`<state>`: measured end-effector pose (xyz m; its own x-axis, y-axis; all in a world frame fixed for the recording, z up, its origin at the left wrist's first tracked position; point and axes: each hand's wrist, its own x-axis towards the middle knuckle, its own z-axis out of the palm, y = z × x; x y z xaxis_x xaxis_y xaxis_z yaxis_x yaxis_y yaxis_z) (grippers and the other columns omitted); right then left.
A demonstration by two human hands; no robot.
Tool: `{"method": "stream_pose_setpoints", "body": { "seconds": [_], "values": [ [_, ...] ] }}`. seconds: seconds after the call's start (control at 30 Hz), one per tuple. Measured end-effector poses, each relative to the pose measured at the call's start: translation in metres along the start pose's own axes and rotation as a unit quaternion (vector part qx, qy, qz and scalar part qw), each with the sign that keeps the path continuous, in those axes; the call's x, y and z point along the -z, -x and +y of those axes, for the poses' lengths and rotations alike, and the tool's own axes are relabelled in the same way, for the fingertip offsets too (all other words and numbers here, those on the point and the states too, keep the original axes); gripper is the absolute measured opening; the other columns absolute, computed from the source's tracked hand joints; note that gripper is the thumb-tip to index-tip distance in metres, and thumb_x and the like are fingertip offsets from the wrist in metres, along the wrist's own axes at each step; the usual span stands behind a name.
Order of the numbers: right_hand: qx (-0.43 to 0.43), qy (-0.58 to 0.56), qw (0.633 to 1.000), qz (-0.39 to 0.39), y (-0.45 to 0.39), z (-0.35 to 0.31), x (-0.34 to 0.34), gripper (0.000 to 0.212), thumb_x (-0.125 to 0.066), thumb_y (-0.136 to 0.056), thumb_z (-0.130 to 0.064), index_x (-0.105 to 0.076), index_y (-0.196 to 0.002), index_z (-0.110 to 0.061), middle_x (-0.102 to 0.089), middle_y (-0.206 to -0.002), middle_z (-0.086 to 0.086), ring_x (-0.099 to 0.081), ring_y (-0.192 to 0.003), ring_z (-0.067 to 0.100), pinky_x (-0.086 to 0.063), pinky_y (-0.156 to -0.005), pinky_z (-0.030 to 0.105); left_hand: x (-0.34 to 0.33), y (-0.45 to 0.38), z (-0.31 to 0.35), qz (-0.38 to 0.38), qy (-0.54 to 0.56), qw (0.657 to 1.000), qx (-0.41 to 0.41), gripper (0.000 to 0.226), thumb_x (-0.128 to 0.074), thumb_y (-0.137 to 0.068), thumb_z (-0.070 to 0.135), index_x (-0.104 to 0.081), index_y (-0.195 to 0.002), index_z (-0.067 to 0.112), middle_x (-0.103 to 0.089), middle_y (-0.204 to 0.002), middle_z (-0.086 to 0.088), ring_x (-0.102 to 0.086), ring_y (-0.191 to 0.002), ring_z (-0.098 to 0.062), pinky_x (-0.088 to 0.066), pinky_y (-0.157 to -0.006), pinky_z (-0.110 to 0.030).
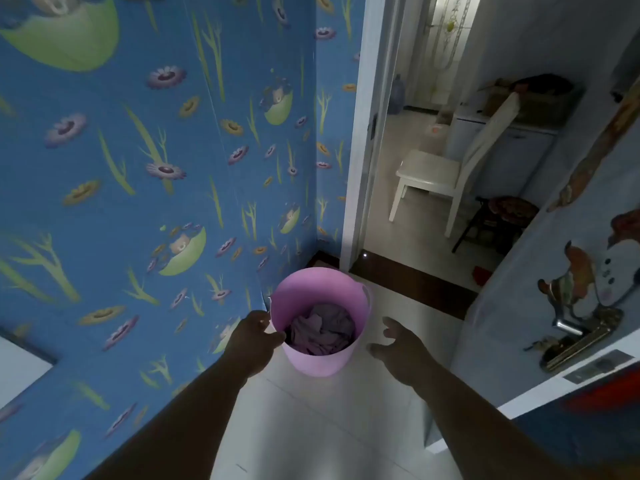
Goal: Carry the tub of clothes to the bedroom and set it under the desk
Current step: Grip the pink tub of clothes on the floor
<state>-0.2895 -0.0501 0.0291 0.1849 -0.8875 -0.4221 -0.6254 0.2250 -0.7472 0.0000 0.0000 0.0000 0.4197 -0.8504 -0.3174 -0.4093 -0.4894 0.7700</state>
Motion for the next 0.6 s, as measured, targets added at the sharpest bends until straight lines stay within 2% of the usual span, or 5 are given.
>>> {"method": "stream_pose_setpoints", "body": {
  "seconds": [0.13, 0.33, 0.5, 0.53, 0.6],
  "values": [
    [0.023, 0.000, 1.000, -0.011, -0.016, -0.001, 0.007, 0.075, -0.073, -0.092, -0.024, -0.037, -0.157, -0.016, -0.054, -0.150, 0.009, -0.051, -0.113, 0.014, -0.040, -0.090, 0.028, -0.006, 0.000, 0.007, 0.011, 0.021, 1.000, 0.018, 0.068, -0.081, -0.084, 0.028, -0.054, -0.144, 0.010, -0.065, -0.142, -0.016, -0.063, -0.125, -0.032, -0.040, -0.090, -0.032],
    [0.000, 0.005, 1.000, -0.008, -0.047, -0.009, -0.001, 0.074, -0.073, -0.091, -0.021, -0.039, -0.156, -0.013, -0.056, -0.147, 0.011, -0.053, -0.113, 0.017, -0.041, -0.089, 0.030, -0.013, -0.020, 0.013, 0.007, 0.044, 0.998, 0.033, 0.065, -0.079, -0.085, 0.024, -0.054, -0.143, 0.010, -0.062, -0.141, -0.015, -0.060, -0.122, -0.033, -0.046, -0.092, -0.038],
    [-0.019, -0.004, 1.000, 0.008, -0.077, -0.011, -0.013, 0.067, -0.074, -0.090, -0.021, -0.045, -0.150, -0.014, -0.060, -0.128, 0.006, -0.052, -0.102, 0.016, -0.041, -0.070, 0.019, -0.016, -0.051, 0.011, -0.019, 0.055, 0.998, 0.030, 0.058, -0.078, -0.086, 0.021, -0.056, -0.138, 0.012, -0.062, -0.134, -0.010, -0.059, -0.120, -0.031, -0.041, -0.091, -0.034],
    [-0.027, -0.015, 0.999, 0.013, -0.083, -0.010, -0.017, 0.068, -0.074, -0.090, -0.022, -0.045, -0.151, -0.014, -0.058, -0.122, 0.003, -0.053, -0.102, 0.016, -0.044, -0.071, 0.019, -0.016, -0.059, 0.009, -0.021, 0.053, 0.998, 0.029, 0.056, -0.079, -0.085, 0.020, -0.057, -0.136, 0.013, -0.063, -0.130, -0.008, -0.059, -0.118, -0.029, -0.040, -0.090, -0.033],
    [-0.056, -0.037, 0.998, 0.022, -0.096, -0.012, -0.025, 0.070, -0.075, -0.089, -0.022, -0.045, -0.152, -0.016, -0.056, -0.122, 0.002, -0.056, -0.105, 0.018, -0.054, -0.086, 0.032, -0.016, -0.079, 0.004, -0.034, 0.048, 0.998, 0.030, 0.057, -0.079, -0.084, 0.020, -0.057, -0.136, 0.015, -0.060, -0.124, -0.003, -0.058, -0.115, -0.026, -0.041, -0.090, -0.033]
  ]
}}
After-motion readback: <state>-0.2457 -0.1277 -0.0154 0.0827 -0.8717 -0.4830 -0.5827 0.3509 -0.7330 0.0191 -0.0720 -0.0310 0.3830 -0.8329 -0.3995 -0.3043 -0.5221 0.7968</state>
